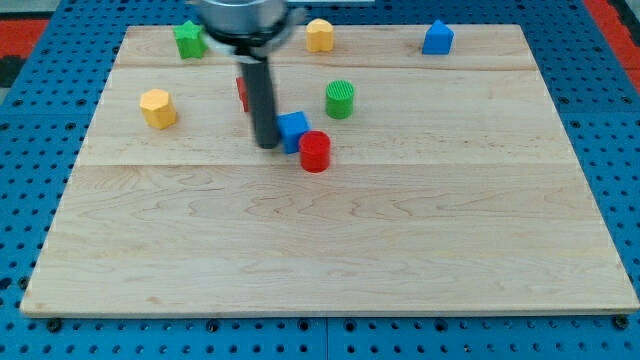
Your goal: Slide the blue cube to the center right
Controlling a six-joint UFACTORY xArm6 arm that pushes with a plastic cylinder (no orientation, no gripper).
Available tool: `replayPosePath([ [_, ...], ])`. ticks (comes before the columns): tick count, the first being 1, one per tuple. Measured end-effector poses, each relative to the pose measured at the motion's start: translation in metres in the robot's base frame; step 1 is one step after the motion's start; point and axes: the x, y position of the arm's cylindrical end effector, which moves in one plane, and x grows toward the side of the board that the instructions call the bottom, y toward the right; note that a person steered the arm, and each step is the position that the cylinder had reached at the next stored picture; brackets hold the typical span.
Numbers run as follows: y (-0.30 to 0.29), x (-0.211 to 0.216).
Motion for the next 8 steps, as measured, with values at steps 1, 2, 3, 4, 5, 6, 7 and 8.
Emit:
replayPosePath([
  [1, 0.069, 0.0],
  [2, 0.096, 0.0],
  [3, 0.069, 0.0],
  [4, 0.083, -0.01],
  [5, 0.024, -0.014],
  [6, 0.021, -0.046],
  [7, 0.073, -0.044],
  [8, 0.164, -0.019],
])
